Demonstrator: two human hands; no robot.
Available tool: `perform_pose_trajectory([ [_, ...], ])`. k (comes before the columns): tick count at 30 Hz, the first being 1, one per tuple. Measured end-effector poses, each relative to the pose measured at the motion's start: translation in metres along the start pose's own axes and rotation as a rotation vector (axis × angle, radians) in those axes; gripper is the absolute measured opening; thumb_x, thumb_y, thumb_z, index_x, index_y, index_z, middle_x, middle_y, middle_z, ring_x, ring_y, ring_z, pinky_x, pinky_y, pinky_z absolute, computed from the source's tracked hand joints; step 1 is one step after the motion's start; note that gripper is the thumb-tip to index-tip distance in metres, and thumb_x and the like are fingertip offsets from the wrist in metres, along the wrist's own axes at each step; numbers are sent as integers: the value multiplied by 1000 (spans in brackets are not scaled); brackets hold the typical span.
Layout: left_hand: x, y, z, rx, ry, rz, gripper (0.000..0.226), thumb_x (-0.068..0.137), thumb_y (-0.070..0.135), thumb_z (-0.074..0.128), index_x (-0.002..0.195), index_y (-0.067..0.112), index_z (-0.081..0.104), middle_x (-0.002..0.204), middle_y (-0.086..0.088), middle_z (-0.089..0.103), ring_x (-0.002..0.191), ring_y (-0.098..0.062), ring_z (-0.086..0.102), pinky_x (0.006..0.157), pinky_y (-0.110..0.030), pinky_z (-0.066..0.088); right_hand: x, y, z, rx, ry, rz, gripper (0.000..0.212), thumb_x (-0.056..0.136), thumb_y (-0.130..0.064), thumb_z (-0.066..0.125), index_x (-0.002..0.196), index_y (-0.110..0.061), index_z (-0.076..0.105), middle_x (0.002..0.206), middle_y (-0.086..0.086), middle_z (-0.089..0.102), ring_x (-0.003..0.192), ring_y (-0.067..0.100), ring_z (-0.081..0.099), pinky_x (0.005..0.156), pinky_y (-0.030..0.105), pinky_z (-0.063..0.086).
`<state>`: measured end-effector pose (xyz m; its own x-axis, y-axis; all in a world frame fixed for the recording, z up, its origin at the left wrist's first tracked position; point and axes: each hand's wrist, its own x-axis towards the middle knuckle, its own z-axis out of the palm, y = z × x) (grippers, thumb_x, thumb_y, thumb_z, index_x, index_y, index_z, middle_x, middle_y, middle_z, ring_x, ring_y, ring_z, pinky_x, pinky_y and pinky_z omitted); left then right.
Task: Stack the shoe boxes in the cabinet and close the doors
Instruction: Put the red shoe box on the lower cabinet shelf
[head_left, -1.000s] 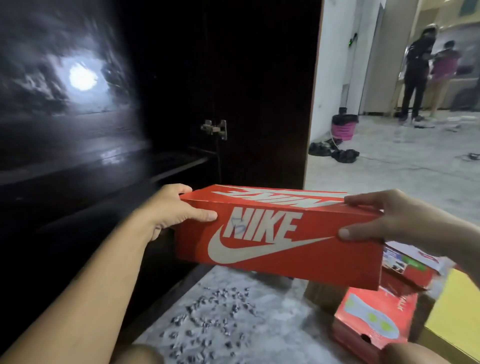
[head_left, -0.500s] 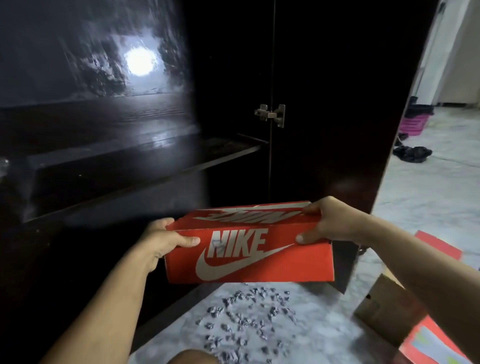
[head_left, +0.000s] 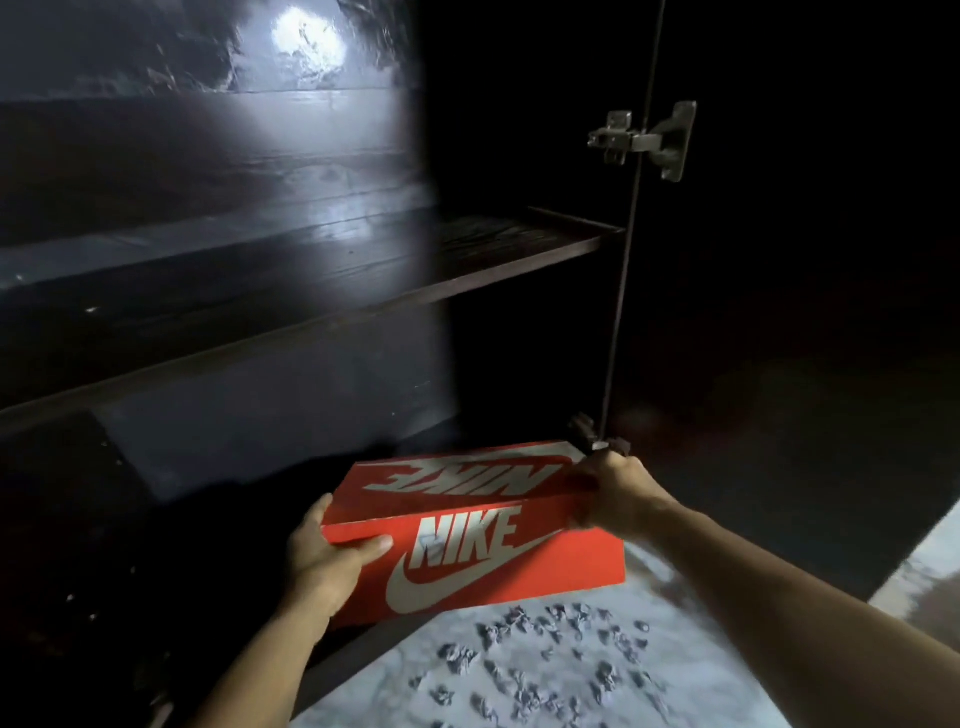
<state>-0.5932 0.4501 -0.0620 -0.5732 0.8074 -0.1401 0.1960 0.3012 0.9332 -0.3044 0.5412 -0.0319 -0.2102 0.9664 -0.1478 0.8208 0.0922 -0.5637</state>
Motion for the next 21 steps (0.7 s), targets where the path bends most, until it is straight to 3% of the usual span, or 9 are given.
perform_pose_trajectory([
  [2, 11, -12, 7, 56, 44, 2, 87, 65, -4, 84, 142, 6, 44, 132, -20, 57, 119, -31, 57, 100, -37, 43, 19, 4, 15, 30, 47, -30, 50, 66, -11, 84, 113, -22, 71, 95, 1, 69, 92, 16, 66, 83, 25, 53],
  [5, 23, -27, 17, 98, 101, 27, 83, 67, -2, 84, 141, 5, 46, 130, -20, 59, 118, -32, 58, 100, -39, 44, 46, 6, 34, -6, 102, -76, 52, 69, -15, 79, 118, -25, 66, 114, 1, 66, 107, 22, 63, 90, 29, 50],
  [9, 38, -46, 29, 149, 58, 116, 72, 72, 4, 82, 137, 4, 52, 117, -13, 65, 105, -25, 61, 94, -35, 46, 76, 8, 56, -156, 194, -89, 42, 81, -18, 64, 120, -30, 64, 125, 1, 60, 117, 29, 54, 90, 36, 49],
  [12, 50, -60, 41, 529, 95, 249, 65, 67, 35, 85, 126, 14, 65, 132, -13, 59, 120, -33, 54, 100, -45, 46, 82, 4, 74, -393, 328, -21, 32, 92, -19, 46, 118, -23, 63, 126, 5, 56, 121, 28, 45, 85, 36, 47],
  [14, 55, -62, 47, 757, 173, 339, 57, 65, 30, 88, 116, 11, 71, 142, -14, 52, 127, -36, 49, 97, -49, 47, 81, 1, 92, -394, 348, -62, 35, 96, -17, 38, 123, -17, 60, 129, 7, 53, 121, 28, 45, 80, 36, 49],
  [18, 67, -63, 56, 943, 155, 578, 44, 52, 14, 94, 91, 4, 77, 110, -14, 72, 101, -37, 68, 77, -46, 58, 84, -2, 126, -269, 224, -264, 44, 96, -12, 36, 139, -14, 46, 137, 10, 53, 120, 27, 54, 89, 34, 51],
  [21, 80, -64, 61, 982, 149, 608, 41, 53, 12, 93, 89, 1, 77, 99, -15, 75, 94, -35, 71, 71, -44, 60, 91, -10, 126, -170, 281, -214, 60, 86, -13, 29, 144, -7, 39, 150, 16, 39, 133, 35, 45, 99, 43, 48],
])
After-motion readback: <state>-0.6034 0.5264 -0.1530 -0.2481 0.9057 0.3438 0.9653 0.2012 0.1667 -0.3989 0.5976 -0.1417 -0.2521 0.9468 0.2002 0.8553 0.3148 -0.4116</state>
